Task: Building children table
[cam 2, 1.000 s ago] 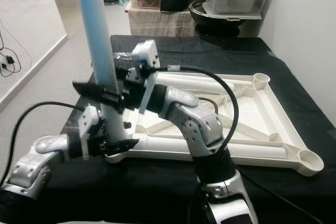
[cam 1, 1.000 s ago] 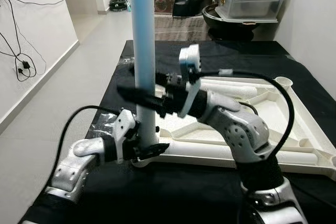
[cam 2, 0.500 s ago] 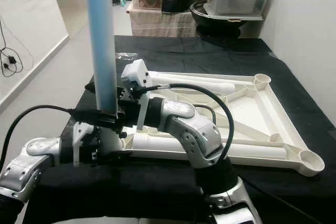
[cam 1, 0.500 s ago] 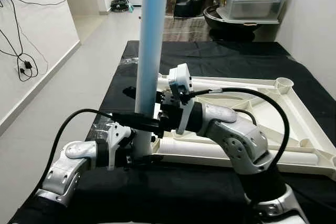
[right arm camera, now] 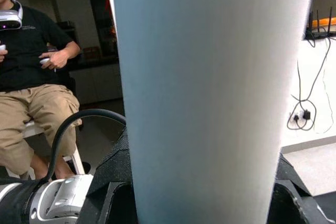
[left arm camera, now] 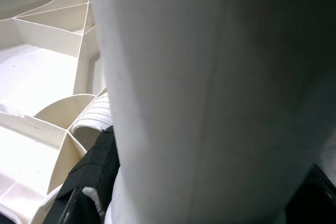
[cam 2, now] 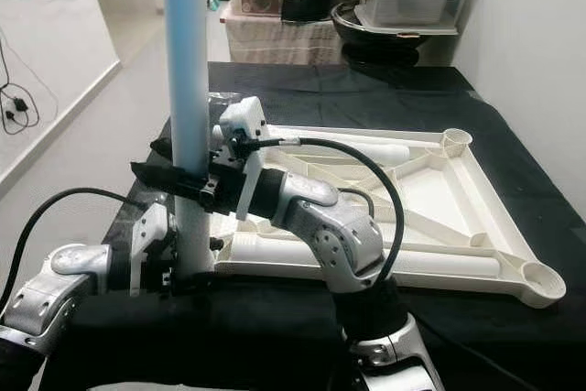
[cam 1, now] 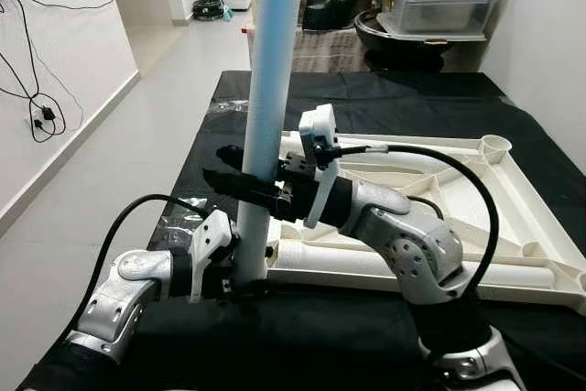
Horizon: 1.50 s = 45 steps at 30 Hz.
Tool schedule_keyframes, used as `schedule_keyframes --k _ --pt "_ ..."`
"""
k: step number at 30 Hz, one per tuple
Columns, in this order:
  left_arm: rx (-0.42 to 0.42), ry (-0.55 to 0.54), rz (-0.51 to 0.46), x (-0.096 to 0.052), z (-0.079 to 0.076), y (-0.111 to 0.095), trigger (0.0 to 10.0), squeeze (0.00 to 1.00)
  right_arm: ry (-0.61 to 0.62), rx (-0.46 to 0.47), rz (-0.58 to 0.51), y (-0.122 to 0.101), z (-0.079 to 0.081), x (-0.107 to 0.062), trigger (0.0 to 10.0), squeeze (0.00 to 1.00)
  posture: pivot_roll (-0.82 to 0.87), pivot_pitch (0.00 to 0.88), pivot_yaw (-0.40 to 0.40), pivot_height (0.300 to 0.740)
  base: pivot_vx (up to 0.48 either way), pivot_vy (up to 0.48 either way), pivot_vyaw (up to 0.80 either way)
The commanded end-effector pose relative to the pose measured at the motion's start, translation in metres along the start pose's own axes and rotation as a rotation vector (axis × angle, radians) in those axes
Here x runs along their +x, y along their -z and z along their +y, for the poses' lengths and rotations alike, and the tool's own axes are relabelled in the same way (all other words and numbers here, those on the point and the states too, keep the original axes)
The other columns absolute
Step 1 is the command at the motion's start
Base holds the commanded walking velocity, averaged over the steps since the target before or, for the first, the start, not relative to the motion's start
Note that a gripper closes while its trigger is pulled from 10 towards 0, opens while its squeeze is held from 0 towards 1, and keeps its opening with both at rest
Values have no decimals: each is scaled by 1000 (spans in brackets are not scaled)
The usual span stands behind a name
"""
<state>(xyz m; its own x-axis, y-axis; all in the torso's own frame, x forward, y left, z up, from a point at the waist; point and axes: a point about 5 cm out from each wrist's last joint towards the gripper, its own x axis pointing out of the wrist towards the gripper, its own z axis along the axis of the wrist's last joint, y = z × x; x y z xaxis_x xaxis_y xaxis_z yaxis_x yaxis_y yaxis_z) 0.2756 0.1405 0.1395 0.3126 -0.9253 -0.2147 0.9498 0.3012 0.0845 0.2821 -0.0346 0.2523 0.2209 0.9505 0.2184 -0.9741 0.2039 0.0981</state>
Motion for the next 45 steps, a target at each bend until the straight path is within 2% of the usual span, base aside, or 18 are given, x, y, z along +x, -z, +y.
schedule_keyframes --k 1,3,4,14,15,16,18,19,20,21,22,23,24,25,26,31,39,45 --pt "71 39 15 6 -2 -4 10000 0 -37 34 -19 2 8 8 0 0 -42 0 2 740 0 0 0" --pt "77 34 14 6 -2 -4 10000 0 -35 34 -21 2 8 8 0 0 -42 0 2 740 0 0 0" --pt "78 -6 -10 5 2 -6 10000 1000 -4 9 -31 -1 3 6 0 0 -40 0 2 740 0 0 0" --pt "52 -207 -185 -6 10 -27 10000 1000 213 -101 -145 -35 -34 -14 0 0 -35 0 -1 740 0 0 0" --pt "38 -289 -225 -11 11 -32 10000 1000 261 -123 -170 -44 -43 -23 0 0 -32 0 2 740 0 0 0" --pt "38 -289 -225 -11 11 -32 10000 1000 261 -123 -170 -44 -43 -23 0 0 -32 0 2 740 0 0 0" --pt "18 -454 -271 -20 13 -36 10000 1000 359 -182 -184 -57 -57 -41 0 0 -29 0 -8 740 0 0 0" --pt "18 -454 -271 -20 13 -36 10000 1000 359 -182 -184 -57 -57 -41 0 0 -29 0 -8 740 0 0 0" --pt "33 -579 -301 -25 18 -38 10000 447 431 -217 -184 -62 -66 -51 0 0 -23 0 -18 740 0 0 0" --pt "45 -658 -320 -28 21 -40 10000 447 476 -239 -183 -65 -72 -57 0 0 -23 0 -18 740 0 0 0" --pt "2 -830 -366 -31 29 -40 10000 0 602 -280 -180 -68 -84 -67 0 0 -16 0 -24 740 0 0 0" --pt "2 -830 -366 -31 29 -40 10000 0 602 -280 -180 -68 -84 -67 0 0 -16 0 -24 740 0 0 0" --pt "-40 -945 -382 -32 32 -38 10000 0 699 -316 -174 -70 -93 -75 1137 0 -16 0 -26 740 0 0 0" --pt "-40 -945 -382 -32 32 -38 10000 0 699 -316 -174 -70 -93 -75 1137 0 -16 0 -26 740 0 0 0" --pt "-66 -1007 -381 -27 29 -35 10000 0 787 -342 -169 -70 -98 -81 10000 0 -14 0 -29 740 0 0 0" --pt "-84 -1043 -350 -11 12 -30 10000 0 950 -406 -194 -69 -103 -90 10000 0 -11 0 -37 740 0 0 0" --pt "-43 -1024 -301 -4 2 -27 10000 0 1104 -444 -182 -50 -99 -110 10000 0 -20 0 -34 740 0 0 0" --pt "-14 -1039 -304 7 4 -31 10000 0 1177 -331 -214 -40 -106 -121 10000 0 -30 0 -22 740 0 -431 -267"
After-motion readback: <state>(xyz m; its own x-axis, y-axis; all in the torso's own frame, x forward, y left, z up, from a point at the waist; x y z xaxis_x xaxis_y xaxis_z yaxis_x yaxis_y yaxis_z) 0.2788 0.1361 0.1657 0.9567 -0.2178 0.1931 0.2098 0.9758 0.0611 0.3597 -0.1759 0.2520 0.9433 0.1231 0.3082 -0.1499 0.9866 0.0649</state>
